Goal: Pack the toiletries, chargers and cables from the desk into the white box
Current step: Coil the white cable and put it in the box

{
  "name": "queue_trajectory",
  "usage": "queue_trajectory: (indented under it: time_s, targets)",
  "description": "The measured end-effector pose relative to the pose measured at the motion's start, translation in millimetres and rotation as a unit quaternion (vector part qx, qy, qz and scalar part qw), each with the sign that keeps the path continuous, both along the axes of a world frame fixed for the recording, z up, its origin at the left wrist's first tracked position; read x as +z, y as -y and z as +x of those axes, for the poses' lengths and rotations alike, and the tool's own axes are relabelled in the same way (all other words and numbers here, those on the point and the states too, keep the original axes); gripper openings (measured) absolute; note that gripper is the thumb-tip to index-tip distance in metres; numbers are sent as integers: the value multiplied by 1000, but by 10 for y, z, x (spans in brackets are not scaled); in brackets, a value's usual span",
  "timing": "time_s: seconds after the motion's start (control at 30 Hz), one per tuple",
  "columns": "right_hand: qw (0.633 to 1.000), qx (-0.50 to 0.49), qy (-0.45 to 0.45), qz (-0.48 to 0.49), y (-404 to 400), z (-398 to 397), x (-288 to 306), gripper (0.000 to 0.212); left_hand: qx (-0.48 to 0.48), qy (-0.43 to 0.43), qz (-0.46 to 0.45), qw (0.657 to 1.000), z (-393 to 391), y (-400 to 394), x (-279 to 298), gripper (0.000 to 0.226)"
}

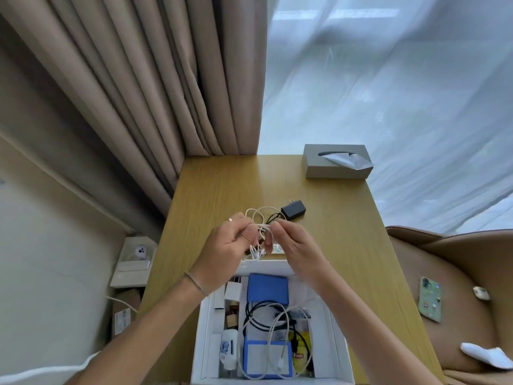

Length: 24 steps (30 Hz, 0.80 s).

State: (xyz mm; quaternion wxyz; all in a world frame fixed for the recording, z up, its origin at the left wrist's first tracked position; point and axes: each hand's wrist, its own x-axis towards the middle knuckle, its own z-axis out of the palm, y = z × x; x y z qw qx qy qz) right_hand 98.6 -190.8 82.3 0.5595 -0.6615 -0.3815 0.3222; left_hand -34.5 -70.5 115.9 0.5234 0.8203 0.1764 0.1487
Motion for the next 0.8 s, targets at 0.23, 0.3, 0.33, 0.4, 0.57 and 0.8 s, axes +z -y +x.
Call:
queue_trajectory:
  time_s: [0.23, 0.3, 0.33, 0.4, 0.57, 0.8]
  targets:
    - [991, 23, -121, 52, -248, -209, 87, 50, -15, 187, -522, 832, 23, -173, 328, 40]
    - [990, 48, -131, 35, -248, -250, 26, 47, -6, 236, -559, 795, 20, -257, 393, 43]
    - [989, 58, -137, 17, -228, -258, -10, 43, 3, 259, -559, 788, 7, -318, 435, 43]
    - [989, 72, -131, -16, -149, -238, -87, 37, 30, 288, -543, 788, -36, -471, 540, 43]
    - [994, 66, -54, -64, 100, 8, -91, 38, 132, 282, -459, 832, -210, -799, 537, 41]
    - [996, 50, 6, -79, 292, 496, 136, 27, 244, 140, -160, 946, -366, -750, 357, 39]
